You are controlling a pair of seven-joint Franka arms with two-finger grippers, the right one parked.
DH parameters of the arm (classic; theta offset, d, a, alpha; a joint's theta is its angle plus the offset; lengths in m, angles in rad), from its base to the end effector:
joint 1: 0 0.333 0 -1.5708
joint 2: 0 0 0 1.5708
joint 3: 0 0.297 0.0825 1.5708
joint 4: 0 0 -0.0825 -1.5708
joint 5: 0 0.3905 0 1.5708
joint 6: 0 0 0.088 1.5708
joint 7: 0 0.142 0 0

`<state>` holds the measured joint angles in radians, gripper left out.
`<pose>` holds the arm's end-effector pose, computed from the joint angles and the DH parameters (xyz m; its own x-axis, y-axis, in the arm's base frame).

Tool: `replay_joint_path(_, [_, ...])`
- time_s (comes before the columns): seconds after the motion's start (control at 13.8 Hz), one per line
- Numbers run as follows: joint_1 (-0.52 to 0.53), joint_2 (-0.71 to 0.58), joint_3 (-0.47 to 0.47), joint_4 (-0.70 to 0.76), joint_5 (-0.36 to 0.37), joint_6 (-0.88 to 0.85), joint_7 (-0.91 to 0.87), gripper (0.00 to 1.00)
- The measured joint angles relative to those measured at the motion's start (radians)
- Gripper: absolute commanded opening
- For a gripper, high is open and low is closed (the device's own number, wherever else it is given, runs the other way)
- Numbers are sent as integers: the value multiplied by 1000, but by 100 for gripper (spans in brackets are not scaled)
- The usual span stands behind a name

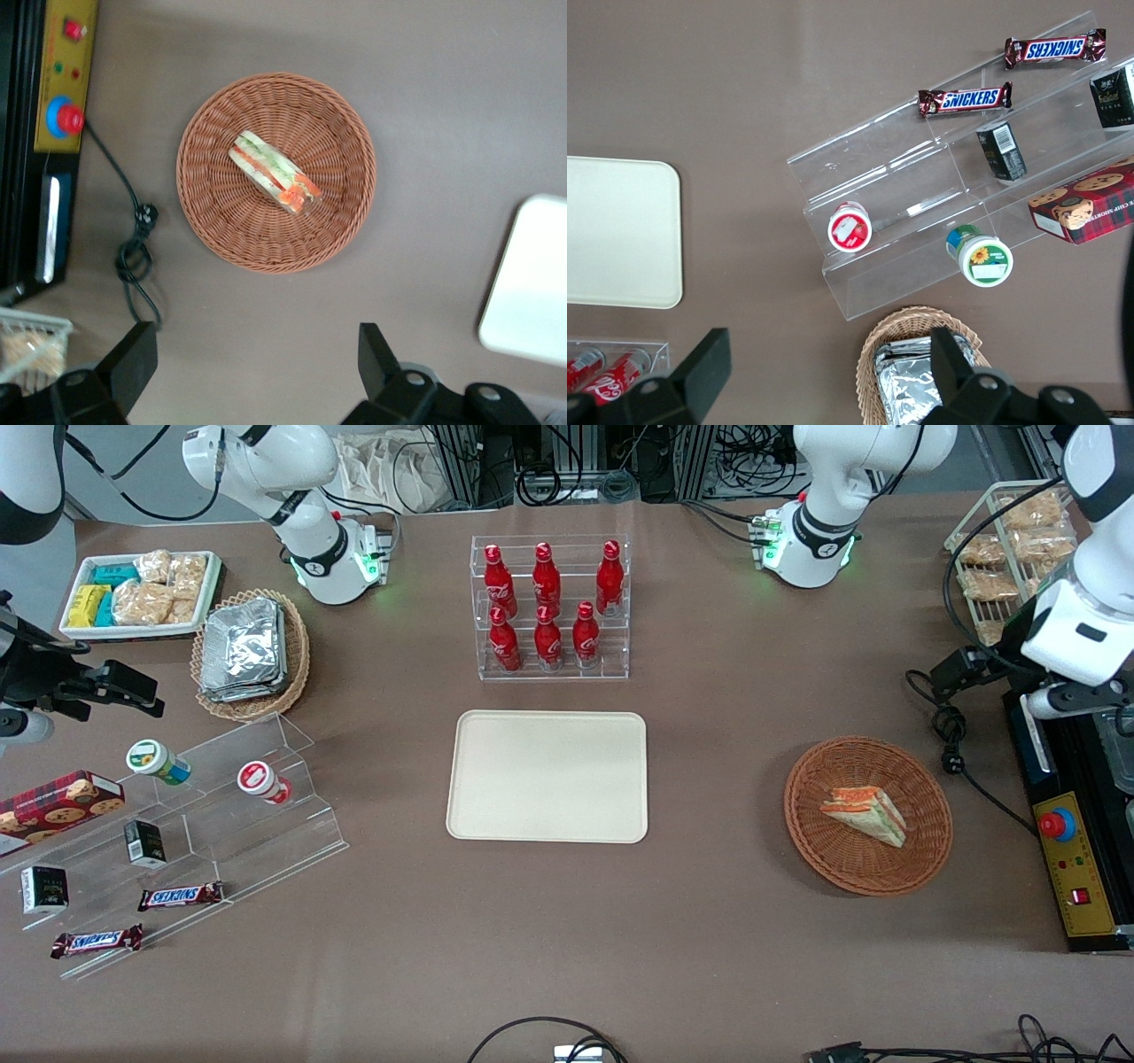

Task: Place sandwich from basket to tray
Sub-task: 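Move the left gripper over the wicker basket toward the sandwich, then lower the left gripper and close it on the wrapped sandwich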

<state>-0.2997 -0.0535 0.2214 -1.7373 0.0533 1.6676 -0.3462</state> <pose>0.5488 -0.0338 0.5279 0.9659 0.2589 -0.0026 0.2586 -0.9650 -0.0447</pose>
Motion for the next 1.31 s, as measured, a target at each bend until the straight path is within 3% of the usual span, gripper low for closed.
replay_joint_path(0.29, [0, 80, -5, -6, 0, 55, -281, 100])
replay_joint_path(0.65, [1, 276, -7, -20, -3, 217, -523, 100])
replay_joint_path(1.02, [6, 349, 2, -189, -14, 498, -581, 100])
replay_joint_path(1.31, [7, 381, 3, -265, -16, 615, -613, 100])
